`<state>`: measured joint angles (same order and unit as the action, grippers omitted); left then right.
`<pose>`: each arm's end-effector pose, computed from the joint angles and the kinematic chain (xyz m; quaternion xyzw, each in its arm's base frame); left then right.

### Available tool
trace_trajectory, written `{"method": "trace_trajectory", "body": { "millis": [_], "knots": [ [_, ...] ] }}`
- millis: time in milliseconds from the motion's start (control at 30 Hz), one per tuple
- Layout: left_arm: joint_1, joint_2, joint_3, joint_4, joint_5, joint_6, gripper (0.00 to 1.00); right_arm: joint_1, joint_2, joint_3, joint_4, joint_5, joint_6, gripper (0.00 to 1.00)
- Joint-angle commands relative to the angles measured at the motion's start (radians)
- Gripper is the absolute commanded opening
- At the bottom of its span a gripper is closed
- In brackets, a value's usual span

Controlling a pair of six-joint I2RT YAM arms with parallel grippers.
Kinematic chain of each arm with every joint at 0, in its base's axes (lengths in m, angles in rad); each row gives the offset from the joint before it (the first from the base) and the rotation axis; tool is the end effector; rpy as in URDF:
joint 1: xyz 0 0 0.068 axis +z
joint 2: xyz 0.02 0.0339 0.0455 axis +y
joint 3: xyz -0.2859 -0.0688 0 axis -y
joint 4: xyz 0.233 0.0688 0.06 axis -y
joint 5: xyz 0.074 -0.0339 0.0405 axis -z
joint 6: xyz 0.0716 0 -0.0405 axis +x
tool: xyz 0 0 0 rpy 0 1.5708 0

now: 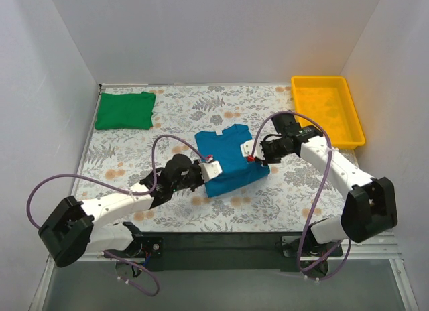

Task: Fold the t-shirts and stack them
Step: Fold the tshirt

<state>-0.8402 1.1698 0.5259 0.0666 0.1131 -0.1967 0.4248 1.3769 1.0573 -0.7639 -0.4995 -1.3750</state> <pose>0.1624 -0.1934 0.2056 0.3031 0.8242 -0.2789 0.3887 0.2310 0.1421 0.2569 -0.7736 0.5379 0.1064 0.3176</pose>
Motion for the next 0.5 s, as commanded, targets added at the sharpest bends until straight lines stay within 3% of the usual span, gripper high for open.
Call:
{"method": "trace_trajectory", "body": {
  "millis": [0, 467],
  "knots": [
    [0.073, 0.057, 0.071, 0.105, 0.089, 0.065, 0.0, -0.006, 0.089, 0.105, 0.046, -0.005, 0.062, 0.01],
    [0.309, 0.335, 0.166, 0.351, 0.14, 0.089, 0.0, -0.024, 0.404, 0.408, 0.179, 0.041, 0.266, 0.01]
  ]
}}
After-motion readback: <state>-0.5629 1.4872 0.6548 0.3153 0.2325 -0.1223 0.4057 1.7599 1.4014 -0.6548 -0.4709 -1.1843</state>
